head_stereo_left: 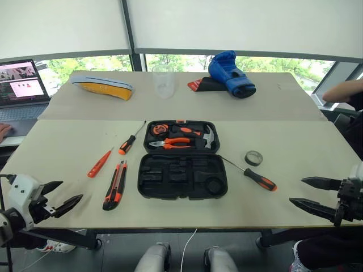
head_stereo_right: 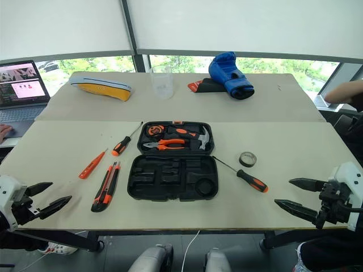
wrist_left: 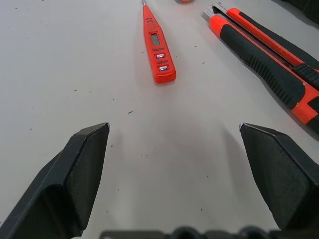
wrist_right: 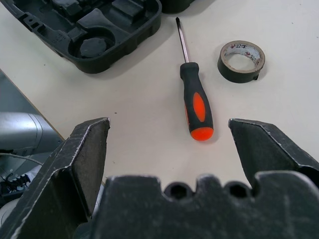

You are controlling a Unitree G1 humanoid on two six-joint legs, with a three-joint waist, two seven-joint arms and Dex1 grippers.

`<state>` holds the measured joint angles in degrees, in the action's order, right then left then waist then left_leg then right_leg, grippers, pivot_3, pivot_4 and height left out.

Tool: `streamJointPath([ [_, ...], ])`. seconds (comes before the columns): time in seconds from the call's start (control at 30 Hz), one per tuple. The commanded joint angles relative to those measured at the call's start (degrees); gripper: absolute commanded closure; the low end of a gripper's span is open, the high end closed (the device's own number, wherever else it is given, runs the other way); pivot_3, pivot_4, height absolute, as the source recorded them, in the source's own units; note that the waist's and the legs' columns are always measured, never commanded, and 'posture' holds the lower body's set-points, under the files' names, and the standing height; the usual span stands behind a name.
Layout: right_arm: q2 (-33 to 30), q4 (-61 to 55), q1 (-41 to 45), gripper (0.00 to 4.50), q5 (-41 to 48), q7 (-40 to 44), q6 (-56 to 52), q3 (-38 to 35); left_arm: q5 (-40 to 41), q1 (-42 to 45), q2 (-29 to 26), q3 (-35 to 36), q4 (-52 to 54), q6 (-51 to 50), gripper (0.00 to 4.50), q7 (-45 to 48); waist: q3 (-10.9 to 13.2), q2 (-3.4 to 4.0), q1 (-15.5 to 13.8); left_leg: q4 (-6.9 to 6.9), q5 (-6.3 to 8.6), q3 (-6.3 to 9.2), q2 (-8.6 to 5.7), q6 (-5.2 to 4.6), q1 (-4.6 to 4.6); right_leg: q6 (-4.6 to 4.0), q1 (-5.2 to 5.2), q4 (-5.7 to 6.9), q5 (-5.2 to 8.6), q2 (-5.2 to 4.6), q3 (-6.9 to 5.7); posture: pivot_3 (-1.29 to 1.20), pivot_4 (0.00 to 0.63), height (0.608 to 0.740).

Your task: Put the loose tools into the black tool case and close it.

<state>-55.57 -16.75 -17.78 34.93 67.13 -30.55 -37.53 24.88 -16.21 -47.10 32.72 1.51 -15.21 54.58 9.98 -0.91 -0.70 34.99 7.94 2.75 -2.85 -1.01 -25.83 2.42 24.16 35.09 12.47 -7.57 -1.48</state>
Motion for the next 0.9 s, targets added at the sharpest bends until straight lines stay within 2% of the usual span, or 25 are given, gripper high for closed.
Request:
streamJointPath([
  [0.03, -0.37, 0.71, 0.42, 0.06, -0.62, 0.69, 1.91, -1.01, -1.29, -0.23, -1.54, 0.31, 2.07, 0.01, 0.0, -0.85, 0.0, 0.0, 0.01, 0.0, 0.0, 0.0, 0.01, 0.0, 0.0, 0.0, 0.0, 0.0, 0.0, -0.01, 0.01, 0.0, 0.15, 0.74],
  [0.13, -0.4, 1.95, 0.67, 0.06, -1.53, 1.11, 3.16, -0.88, -0.41, 0.71, -1.87, 0.36, 5.29, -4.27, 0.0, -2.76, 0.0, -0.01, 0.02, 0.0, 0.0, 0.0, 0.09, 0.0, 0.0, 0.0, 0.0, 0.0, 0.0, -0.02, 0.01, 0.0, 0.15, 0.74],
  [0.27, -0.82, -1.14, 4.54, 0.06, 1.75, -0.86, 0.64, -0.52, 9.35, 7.81, -4.38, -0.69, 12.31, -22.73, 0.0, -6.36, 0.0, -0.01, -0.16, 0.06, 0.0, 0.0, 0.12, 0.0, -0.01, 0.01, 0.01, 0.09, -0.01, 0.02, -0.01, 0.0, 0.15, 0.74],
  [0.33, -0.83, -3.52, 7.27, 0.06, 4.04, -2.39, -1.3, 0.08, 12.07, 11.61, -6.47, -2.78, 14.82, -29.25, 0.0, -6.85, 0.01, -0.02, -0.16, 0.17, 0.0, 0.0, 0.21, 0.0, -0.02, 0.03, -0.01, 0.19, -0.02, 0.09, -0.13, 0.0, 0.15, 0.74],
  [0.43, -1.07, -7.6, 11.93, 0.06, 7.91, -4.71, -4.65, 2.13, 11.39, 20.46, -8.36, -9.03, 15.24, -34.74, 0.0, -10.23, 0.01, -0.02, -0.05, 0.24, 0.0, -0.02, 0.19, 0.0, 0.05, 0.04, -0.08, 0.35, -0.04, 0.21, -0.28, 0.0, 0.15, 0.74],
  [0.6, -2.46, -13.48, 19.77, 0.06, 11.15, -7.22, -7.78, 9.29, 6.84, 38.84, -7.06, -21.95, 6.86, -44.11, 0.0, -16.18, 0.09, -0.14, -0.03, 0.31, -0.02, -0.14, 0.01, -0.02, 0.3, -0.05, -0.14, 0.76, 0.01, 0.24, -0.29, 0.0, 0.15, 0.74],
  [0.77, -1.62, -15.33, 28.89, 0.06, 11.45, -10.23, -8.54, 17.0, -1.89, 52.53, -2.66, -34.35, -5.68, -40.09, 0.0, -16.54, 0.19, -0.38, -0.02, 0.4, -0.05, -0.14, -0.12, -0.06, 0.27, 0.35, -0.14, 0.78, -0.22, 0.31, -0.39, 0.0, 0.15, 0.74],
  [0.9, -1.1, -17.29, 32.19, 0.06, 13.12, -11.3, -9.98, 20.84, -5.32, 58.78, 2.38, -38.11, -15.19, -37.72, 0.0, -16.43, 0.22, -0.44, -0.06, 0.77, -0.08, -0.14, -0.19, -0.15, 0.11, 0.34, -0.1, 0.77, -0.19, 0.3, -0.34, 0.0, 0.15, 0.74],
])
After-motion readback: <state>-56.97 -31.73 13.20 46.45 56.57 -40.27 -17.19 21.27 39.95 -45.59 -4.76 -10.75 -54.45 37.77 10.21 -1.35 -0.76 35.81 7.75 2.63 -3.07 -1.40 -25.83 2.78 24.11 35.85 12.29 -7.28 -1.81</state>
